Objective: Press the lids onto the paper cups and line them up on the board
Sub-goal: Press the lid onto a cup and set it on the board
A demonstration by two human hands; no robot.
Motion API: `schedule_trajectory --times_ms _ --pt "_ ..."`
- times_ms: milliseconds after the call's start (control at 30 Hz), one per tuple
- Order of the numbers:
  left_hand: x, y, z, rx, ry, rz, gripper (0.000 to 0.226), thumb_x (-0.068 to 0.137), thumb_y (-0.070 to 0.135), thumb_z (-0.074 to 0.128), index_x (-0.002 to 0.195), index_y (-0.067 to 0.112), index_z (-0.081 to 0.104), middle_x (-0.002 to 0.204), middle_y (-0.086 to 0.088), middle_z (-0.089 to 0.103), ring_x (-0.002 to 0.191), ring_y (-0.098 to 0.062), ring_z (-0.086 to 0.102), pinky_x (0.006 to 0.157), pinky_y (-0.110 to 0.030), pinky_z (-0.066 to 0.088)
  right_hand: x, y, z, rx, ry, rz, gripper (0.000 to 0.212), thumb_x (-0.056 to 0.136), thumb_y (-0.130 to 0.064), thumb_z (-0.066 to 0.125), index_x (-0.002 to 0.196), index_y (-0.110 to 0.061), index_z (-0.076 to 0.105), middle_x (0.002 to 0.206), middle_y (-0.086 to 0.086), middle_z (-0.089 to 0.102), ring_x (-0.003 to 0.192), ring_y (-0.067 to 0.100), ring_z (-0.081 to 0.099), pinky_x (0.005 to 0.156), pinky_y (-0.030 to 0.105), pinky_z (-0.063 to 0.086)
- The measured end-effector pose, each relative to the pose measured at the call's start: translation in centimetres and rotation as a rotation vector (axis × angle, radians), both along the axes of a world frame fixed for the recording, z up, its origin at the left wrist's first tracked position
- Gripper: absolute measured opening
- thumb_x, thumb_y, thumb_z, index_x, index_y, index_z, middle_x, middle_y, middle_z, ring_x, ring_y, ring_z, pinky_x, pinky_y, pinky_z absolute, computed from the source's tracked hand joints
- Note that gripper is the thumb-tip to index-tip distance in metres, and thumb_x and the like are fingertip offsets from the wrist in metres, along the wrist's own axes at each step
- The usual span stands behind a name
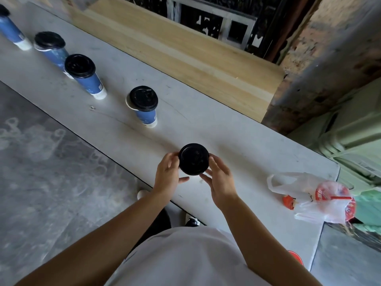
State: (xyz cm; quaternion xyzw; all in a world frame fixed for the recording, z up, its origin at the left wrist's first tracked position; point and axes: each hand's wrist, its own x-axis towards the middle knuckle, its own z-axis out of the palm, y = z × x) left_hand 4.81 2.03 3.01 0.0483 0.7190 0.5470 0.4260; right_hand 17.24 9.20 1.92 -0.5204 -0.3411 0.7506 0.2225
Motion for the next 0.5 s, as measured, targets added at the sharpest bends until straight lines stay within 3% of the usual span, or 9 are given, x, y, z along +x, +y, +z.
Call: schedule_trajectory --times_ms 100,233,367,500 --pt "0.5 -0.2 0.0 -0.068 -0.003 0.015 0.012 0.101 0.027 0.052 0.094 0.026 0.061 0.117 -0.008 0.064 0.106 -0.023 0.068 0.071 -0.048 0.064 0.3 0.2 0.6 0.013 -0.021 0.031 0.028 0.106 -0.033 0.048 0.115 -0.023 0.073 0.12 0.005 0.072 0.122 0.028 0.063 0.092 0.041 0.057" --pt "-0.5 0.4 0.1 -0.179 0.044 -0.069 0.021 0.1 0.042 0.054 0.09 0.024 0.058 0.111 -0.008 0.066 0.088 -0.021 0.074 0.065 -0.044 0.064 0.1 1.0 1.1 0.028 -0.071 0.114 0.031 0.104 -0.041 0.048 0.113 -0.026 0.073 0.119 0.003 0.071 0.12 0.026 0.063 0.072 0.038 0.059" --pt "-1.4 0.9 0.1 -0.213 0.055 -0.148 0.04 0.097 0.054 0.053 0.099 0.015 0.061 0.108 -0.01 0.068 0.087 -0.024 0.075 0.058 -0.038 0.062 -0.2 1.6 1.2 0.068 -0.102 0.155 0.033 0.105 -0.042 0.046 0.113 -0.024 0.073 0.12 0.006 0.069 0.116 0.026 0.064 0.073 0.044 0.064" --pt "-1.9 0.9 0.1 -0.196 0.085 -0.23 0.038 0.098 0.052 0.052 0.1 0.016 0.061 0.107 -0.01 0.068 0.087 -0.025 0.075 0.062 -0.043 0.063 -0.1 1.8 1.2 0.112 -0.114 0.172 0.033 0.107 -0.034 0.043 0.114 -0.017 0.07 0.118 0.009 0.068 0.113 0.026 0.065 0.075 0.054 0.063"
